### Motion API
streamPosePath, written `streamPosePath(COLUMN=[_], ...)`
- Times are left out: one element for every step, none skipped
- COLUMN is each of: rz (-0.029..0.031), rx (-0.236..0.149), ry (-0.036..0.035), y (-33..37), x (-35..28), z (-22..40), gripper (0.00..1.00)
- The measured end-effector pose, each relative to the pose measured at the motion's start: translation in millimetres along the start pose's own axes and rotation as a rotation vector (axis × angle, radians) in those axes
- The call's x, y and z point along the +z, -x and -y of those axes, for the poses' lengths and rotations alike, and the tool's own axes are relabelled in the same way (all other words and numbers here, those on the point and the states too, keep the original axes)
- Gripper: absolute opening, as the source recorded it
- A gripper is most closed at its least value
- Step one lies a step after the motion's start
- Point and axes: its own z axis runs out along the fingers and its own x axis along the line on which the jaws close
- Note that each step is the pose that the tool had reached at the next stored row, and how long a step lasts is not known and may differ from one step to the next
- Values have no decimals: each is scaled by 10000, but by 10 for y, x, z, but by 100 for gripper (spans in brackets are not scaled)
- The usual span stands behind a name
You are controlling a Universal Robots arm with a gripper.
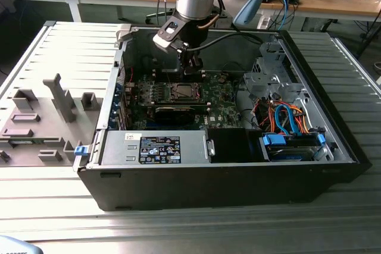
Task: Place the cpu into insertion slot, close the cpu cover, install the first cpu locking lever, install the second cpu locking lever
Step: 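Install the first cpu locking lever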
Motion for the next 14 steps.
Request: streamPosePath(rz=[1,1,2,3,4,4,5,6,6,7,8,8,9,11], rx=[-12,-21,-45,-67,-80,-91,-109,-119,-131,-153,-169,-183,-211,-233], ry=[0,1,1,2,2,3,3,3,4,5,5,5,6,6], y=[0,0,0,0,0,0,0,0,0,0,0,0,0,0], x=[0,0,0,0,0,0,0,0,0,0,0,0,0,0], z=[0,0,0,0,0,0,0,0,0,0,0,0,0,0], gripper=[11,11,11,11,11,11,11,11,11,11,11,11,11,11])
